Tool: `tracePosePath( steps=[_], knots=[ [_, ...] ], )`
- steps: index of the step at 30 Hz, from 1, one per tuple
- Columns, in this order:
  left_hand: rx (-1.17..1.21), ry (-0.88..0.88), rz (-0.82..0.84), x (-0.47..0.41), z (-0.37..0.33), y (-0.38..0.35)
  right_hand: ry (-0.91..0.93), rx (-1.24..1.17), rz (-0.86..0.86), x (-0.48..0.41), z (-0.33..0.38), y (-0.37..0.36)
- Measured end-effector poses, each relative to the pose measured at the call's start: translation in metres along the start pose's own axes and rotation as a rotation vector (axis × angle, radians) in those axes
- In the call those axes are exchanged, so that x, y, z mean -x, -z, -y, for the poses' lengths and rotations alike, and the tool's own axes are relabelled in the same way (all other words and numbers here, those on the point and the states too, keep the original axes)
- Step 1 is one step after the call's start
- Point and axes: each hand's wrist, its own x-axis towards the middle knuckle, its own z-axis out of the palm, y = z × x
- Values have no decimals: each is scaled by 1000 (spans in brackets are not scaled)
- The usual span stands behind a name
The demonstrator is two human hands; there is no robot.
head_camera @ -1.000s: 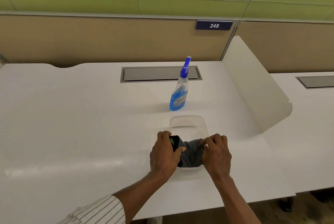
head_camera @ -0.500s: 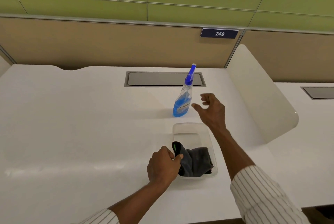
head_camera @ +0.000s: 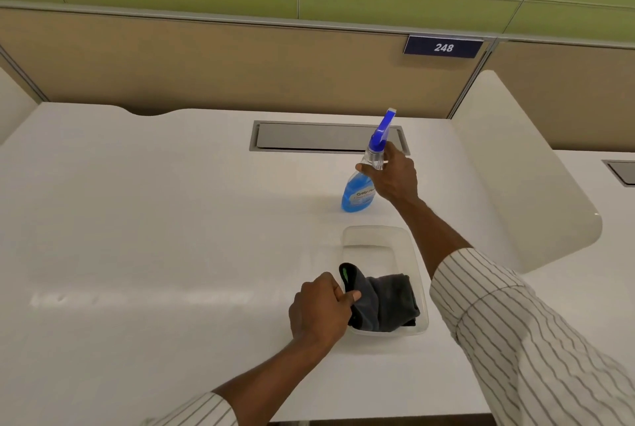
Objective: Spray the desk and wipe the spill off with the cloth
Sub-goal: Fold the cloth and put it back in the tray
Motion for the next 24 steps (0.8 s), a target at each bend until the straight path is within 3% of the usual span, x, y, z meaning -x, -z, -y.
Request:
tracePosePath(
  steps=[13, 24],
  knots=[
    [-8, -12, 13, -1, -1, -1, 206, 45, -327, 59, 65, 82],
    [-42, -21, 41, -3, -1, 0, 57, 58, -290, 138, 47, 81]
  ],
)
